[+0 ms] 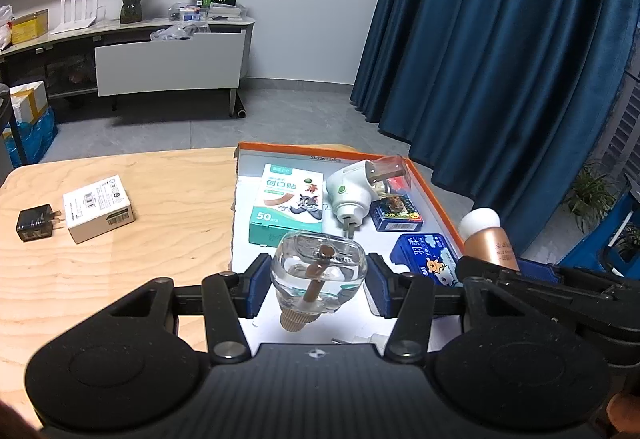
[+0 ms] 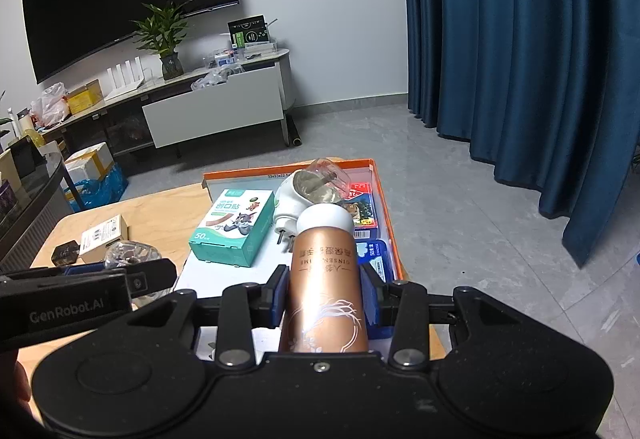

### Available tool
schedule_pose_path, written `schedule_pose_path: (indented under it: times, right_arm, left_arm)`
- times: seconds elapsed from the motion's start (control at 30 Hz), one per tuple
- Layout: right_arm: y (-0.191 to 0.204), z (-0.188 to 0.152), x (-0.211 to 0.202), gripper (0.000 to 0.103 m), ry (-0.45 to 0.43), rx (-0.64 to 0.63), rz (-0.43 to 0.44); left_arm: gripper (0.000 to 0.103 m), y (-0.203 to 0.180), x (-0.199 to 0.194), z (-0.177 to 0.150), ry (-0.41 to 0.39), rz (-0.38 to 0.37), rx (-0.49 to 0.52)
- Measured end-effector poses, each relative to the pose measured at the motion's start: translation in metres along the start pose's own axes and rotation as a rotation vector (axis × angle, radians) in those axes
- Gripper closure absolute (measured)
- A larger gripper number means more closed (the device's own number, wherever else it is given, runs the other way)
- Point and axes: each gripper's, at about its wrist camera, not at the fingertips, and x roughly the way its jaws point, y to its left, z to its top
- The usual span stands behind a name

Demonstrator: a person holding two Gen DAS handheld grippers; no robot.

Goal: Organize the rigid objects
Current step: 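Hold the glass bottle above the tray with the left tool while the right tool holds the tube beside it, then open the left tool to drop the bottle in the tray while the right tool releases the tube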

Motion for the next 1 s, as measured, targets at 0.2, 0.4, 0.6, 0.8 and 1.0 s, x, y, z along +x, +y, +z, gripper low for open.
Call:
schedule_pose_path:
  times: [0.2,0.4,0.6,0.8,1.0]
  right_arm:
    - [0.000,0.002,0.002,0.056,0.002,0.001,-0.004]
    - [0.001,0.005,0.006,0.056,0.011,-0.005,-0.010]
    - [0.003,0.006,0.013,0.056,0.028,-0.011,-0.022]
    - [0.001,0.008,0.021,0.056,0.050,-0.007,-0.034]
    - [-0.002,0.006,0.028,0.055,0.064,-0.005,-0.050]
  left_arm:
    - [0.051,-0.002,0.003,0.003,-0.001,-0.007,0.008]
    - [0.051,-0.003,0.007,0.005,0.006,-0.011,0.012]
    - [0.051,-0.003,0.014,0.006,0.021,-0.016,0.014]
    - [0.051,-0.004,0.022,0.006,0.041,-0.017,0.020]
    - [0.051,-0.005,0.033,0.005,0.066,-0.022,0.019]
